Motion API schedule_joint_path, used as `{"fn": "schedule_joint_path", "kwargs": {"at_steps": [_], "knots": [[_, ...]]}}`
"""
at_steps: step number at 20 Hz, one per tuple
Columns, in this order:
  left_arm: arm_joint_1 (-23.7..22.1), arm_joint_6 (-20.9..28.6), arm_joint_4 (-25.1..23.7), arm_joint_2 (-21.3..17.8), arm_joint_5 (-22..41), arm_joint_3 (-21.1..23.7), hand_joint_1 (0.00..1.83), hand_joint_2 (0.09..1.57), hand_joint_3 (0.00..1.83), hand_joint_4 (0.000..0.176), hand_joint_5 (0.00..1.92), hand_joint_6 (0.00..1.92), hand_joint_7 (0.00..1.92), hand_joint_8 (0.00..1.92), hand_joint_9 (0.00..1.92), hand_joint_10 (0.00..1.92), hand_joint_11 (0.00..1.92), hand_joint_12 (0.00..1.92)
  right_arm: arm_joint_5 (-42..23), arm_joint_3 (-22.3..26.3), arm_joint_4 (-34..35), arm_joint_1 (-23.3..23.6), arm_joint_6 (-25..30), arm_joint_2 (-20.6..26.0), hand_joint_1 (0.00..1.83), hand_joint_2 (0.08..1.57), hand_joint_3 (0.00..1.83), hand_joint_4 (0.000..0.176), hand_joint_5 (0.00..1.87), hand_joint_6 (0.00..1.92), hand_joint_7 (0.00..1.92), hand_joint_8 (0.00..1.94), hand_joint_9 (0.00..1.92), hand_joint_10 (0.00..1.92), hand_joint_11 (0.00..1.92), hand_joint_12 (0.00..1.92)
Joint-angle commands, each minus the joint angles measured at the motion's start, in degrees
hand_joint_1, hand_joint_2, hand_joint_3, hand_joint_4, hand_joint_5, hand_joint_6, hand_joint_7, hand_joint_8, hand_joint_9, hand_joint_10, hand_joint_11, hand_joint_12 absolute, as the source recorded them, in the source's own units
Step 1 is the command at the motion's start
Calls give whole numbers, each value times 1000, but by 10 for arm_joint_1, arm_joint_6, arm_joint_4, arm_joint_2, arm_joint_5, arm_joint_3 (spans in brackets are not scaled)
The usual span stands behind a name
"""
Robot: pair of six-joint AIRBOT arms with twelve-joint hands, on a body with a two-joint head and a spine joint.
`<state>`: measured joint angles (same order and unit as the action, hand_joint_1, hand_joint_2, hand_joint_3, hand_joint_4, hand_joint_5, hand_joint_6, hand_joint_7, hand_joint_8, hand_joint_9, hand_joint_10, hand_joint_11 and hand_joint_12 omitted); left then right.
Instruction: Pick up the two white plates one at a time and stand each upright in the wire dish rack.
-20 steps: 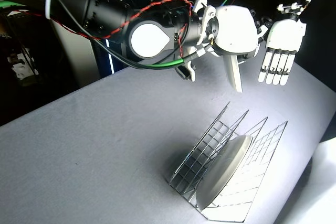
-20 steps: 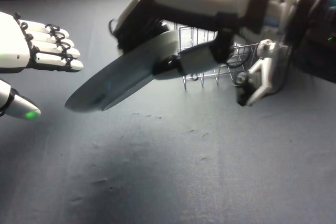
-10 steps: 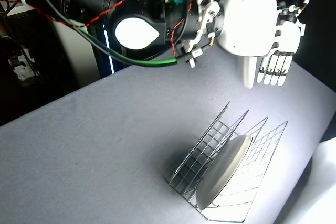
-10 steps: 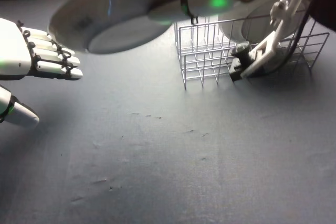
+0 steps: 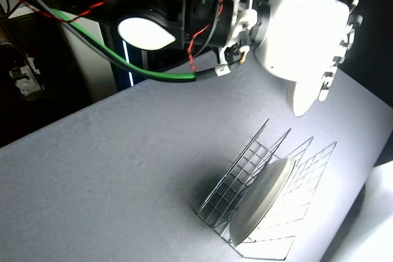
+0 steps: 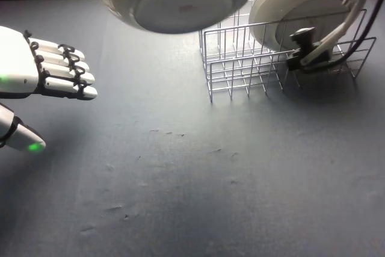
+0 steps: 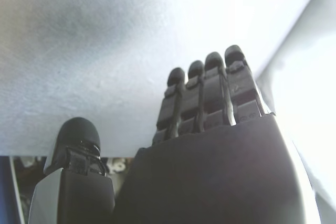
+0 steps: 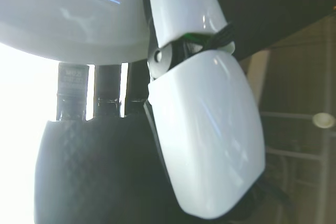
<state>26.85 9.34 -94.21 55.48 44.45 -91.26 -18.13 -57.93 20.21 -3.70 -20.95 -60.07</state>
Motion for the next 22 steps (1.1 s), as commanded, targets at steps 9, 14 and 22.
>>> {"fn": "schedule_joint_path", "kwargs": {"at_steps": [9,14,22], "knots": [[-2,1,29,-6,3,5,0,1195,2,0,50,7,27,10,5,2,0,0,-79,33,5,3,15,50,1490,1086,3,0,942,941,1019,807,965,953,893,1491],[0,1,29,-6,4,9,0,1195,1,0,56,7,19,3,0,0,0,0,-84,33,5,-23,13,65,1490,1090,0,0,938,934,1014,807,966,969,887,1505],[0,1,29,-6,4,13,0,1196,2,0,30,1,2,0,0,0,0,0,-106,16,5,-73,8,64,1490,1085,0,0,956,907,1016,772,975,976,897,1496]]}}
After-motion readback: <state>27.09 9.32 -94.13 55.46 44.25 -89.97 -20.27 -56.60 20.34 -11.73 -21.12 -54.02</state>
